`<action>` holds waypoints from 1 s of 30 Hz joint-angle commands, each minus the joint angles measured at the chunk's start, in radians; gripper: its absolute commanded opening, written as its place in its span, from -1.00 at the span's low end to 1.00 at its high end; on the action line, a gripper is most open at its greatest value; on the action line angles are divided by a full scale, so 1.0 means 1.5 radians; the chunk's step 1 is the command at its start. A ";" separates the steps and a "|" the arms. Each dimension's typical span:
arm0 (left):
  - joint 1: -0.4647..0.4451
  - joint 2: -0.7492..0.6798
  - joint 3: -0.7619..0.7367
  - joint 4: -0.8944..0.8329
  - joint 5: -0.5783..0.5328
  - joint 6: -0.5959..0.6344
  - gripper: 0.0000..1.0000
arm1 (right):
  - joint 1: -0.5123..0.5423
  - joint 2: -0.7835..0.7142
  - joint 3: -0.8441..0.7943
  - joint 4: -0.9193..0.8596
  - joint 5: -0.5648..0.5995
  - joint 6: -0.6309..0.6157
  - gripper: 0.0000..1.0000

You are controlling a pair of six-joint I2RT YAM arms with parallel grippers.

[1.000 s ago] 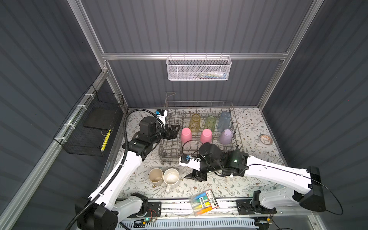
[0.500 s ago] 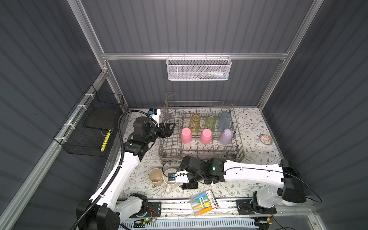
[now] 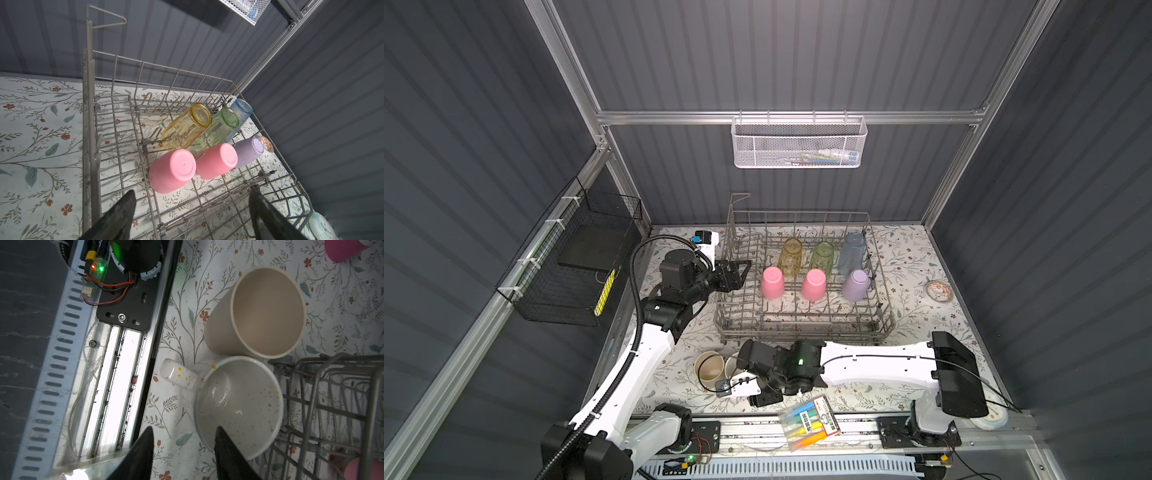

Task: Load the cups into the dish rack
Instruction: 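Move the right gripper down to the white speckled mug on the table, then close the right gripper on the white speckled mug's rim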

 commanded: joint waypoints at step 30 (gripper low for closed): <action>0.020 0.005 -0.018 0.043 0.044 -0.014 0.69 | -0.024 0.142 0.108 -0.084 -0.027 -0.046 -0.45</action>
